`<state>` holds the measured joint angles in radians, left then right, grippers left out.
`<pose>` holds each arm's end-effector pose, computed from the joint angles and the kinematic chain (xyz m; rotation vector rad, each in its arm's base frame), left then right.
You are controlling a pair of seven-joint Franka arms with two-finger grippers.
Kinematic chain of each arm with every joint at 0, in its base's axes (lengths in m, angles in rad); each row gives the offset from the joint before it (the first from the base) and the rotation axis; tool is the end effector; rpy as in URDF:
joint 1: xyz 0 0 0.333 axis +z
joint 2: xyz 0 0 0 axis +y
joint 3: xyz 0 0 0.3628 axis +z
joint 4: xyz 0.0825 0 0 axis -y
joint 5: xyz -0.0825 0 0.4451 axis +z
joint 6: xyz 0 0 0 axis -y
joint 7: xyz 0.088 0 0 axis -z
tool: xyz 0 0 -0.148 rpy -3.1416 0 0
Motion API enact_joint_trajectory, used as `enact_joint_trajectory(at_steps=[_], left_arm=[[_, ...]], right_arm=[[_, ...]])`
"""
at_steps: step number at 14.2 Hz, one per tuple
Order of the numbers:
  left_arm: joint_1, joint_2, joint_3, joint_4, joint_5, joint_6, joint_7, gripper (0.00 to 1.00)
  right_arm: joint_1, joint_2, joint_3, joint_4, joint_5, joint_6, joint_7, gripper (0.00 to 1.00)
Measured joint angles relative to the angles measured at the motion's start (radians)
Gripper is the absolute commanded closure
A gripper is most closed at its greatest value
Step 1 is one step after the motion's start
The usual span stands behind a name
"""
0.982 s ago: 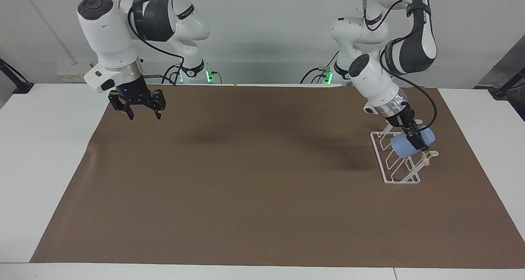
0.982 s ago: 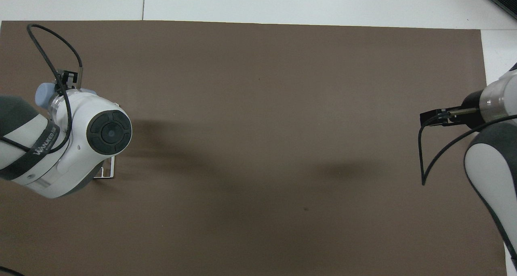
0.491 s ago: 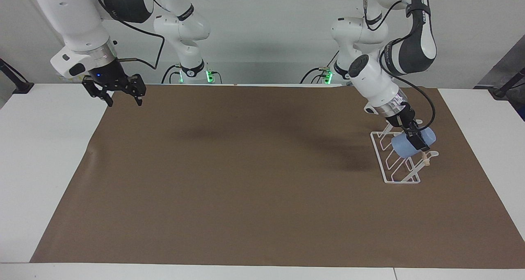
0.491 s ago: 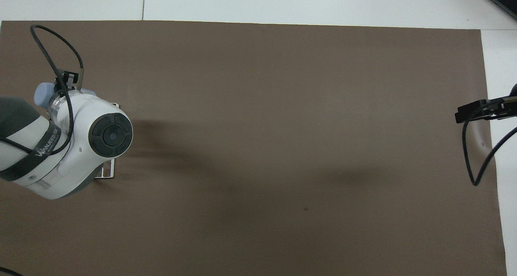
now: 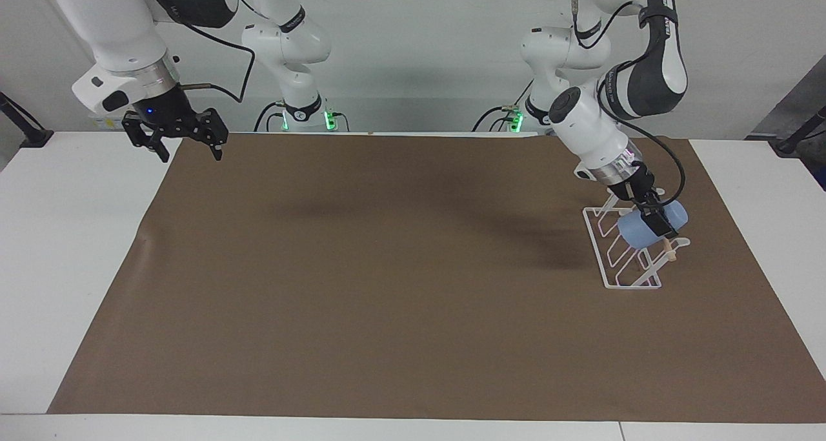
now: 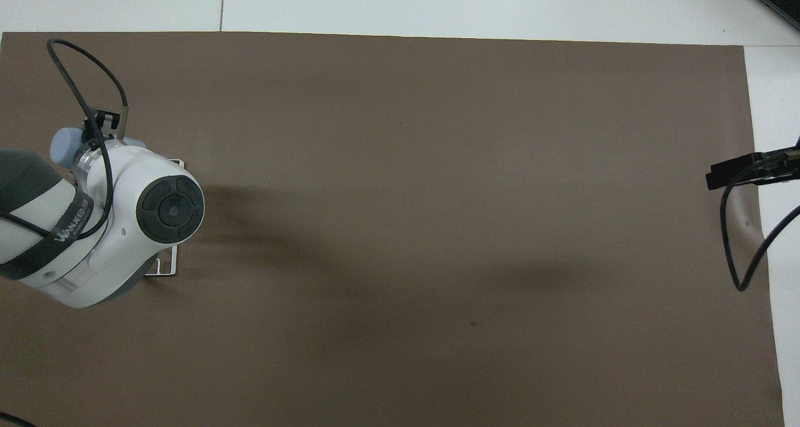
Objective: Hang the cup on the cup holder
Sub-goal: 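Lower the cup onto a rack peg with the left gripper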
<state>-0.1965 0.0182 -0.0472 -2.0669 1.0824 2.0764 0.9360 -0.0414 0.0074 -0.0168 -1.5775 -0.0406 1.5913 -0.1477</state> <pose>0.6266 -0.0767 0.4384 -1.4342 1.7179 0.3903 0.6190 -0.0420 0.6241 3.0973 0.1398 0.0034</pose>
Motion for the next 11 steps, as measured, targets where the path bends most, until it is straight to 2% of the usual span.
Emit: enact_joint_trajectory(at_steps=[2, 3, 4, 5, 6, 11], left_arm=[[0.01, 0.0, 0.001, -0.007, 0.001, 0.032, 0.0, 1.0], [0.011, 0.0, 0.002, -0.01, 0.002, 0.039, 0.0, 0.69], [0.012, 0.0, 0.002, -0.013, 0.003, 0.045, 0.0, 0.65], [0.013, 0.0, 0.002, -0.014, 0.004, 0.048, 0.0, 0.27], [0.014, 0.0, 0.002, -0.015, 0.005, 0.049, 0.0, 0.0], [0.022, 0.0, 0.002, -0.016, 0.007, 0.051, 0.0, 0.0]], right_arm=[[0.0, 0.0, 0.007, -0.003, 0.0, -0.005, 0.0, 0.0], [0.0, 0.0, 0.01, -0.005, 0.005, -0.007, 0.0, 0.0], [0.001, -0.001, 0.013, -0.008, 0.027, -0.009, 0.0, 0.0], [0.001, -0.001, 0.014, -0.01, 0.059, -0.011, 0.001, 0.0], [0.001, -0.002, 0.014, -0.014, 0.086, -0.012, 0.003, 0.0], [-0.002, -0.013, 0.011, -0.028, 0.104, -0.017, 0.005, 0.0]])
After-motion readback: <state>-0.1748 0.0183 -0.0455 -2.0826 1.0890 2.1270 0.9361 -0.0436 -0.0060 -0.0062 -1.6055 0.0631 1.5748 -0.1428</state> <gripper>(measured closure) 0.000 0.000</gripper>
